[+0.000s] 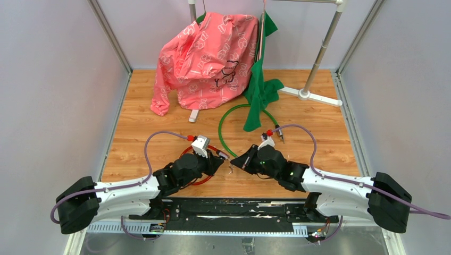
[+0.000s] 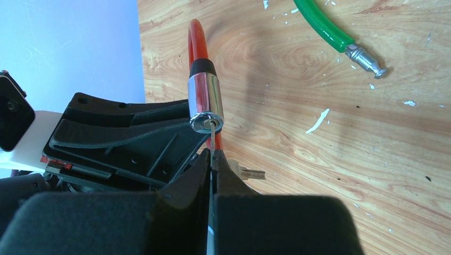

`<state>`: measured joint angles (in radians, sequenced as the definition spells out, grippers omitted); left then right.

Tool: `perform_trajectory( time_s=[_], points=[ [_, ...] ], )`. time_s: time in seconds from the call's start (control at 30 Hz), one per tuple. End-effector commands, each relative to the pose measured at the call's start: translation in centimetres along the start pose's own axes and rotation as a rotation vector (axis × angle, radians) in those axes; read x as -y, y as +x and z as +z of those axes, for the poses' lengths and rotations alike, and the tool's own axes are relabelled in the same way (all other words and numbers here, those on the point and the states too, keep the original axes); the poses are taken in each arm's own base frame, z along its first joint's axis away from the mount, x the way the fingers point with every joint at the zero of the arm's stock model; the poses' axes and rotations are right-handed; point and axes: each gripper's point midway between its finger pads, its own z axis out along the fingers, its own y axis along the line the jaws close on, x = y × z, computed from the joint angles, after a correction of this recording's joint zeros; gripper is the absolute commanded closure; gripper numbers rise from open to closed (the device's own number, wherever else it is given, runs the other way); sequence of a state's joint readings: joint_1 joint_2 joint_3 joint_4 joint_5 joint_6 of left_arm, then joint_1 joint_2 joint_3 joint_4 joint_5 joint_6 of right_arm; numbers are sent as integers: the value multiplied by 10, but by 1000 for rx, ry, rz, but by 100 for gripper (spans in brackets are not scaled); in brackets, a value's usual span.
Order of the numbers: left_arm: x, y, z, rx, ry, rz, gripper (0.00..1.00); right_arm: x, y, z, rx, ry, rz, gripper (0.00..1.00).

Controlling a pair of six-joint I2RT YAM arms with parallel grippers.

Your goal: Unlock with the key

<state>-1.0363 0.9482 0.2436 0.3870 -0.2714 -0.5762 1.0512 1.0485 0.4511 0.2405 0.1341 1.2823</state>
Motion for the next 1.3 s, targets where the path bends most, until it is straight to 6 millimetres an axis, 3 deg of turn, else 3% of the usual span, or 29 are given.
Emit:
perform_trajectory(
  time_s=[0.0,0.57,1.27],
  points=[
    [3,-10,0,43,8,-17,100,-10,-4,2,19,-18,-14,100],
    [7,-9,-1,37,33,-7,100,-2,0,0,9,-9,-25,100],
    [18,-8,-5,41,113,18,100,-14,4,6,-19,-56,-79,100]
  ],
)
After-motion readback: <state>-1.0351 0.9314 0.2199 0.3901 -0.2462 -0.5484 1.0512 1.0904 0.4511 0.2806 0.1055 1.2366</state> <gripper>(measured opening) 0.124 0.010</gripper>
